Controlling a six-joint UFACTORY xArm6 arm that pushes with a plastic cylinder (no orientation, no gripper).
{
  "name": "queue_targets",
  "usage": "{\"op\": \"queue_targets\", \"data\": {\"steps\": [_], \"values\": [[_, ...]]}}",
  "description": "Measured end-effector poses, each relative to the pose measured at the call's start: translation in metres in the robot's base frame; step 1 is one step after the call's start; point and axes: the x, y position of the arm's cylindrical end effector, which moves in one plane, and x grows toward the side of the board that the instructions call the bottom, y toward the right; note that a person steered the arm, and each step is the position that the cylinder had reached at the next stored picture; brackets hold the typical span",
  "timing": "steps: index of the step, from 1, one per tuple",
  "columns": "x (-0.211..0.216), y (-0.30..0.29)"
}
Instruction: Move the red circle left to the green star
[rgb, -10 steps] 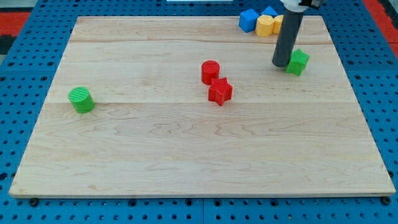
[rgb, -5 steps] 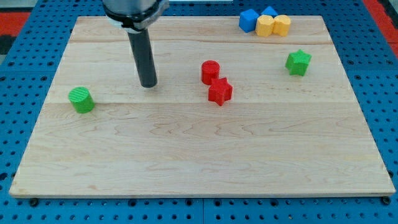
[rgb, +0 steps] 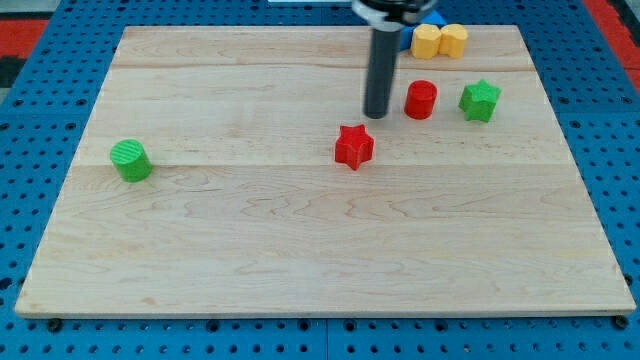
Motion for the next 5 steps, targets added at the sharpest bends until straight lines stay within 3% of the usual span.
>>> {"op": "queue_targets", "data": {"steps": [1,3,5], "values": [[-0.023,-0.019],[-0.056,0.033],[-0.044,0.074]]}}
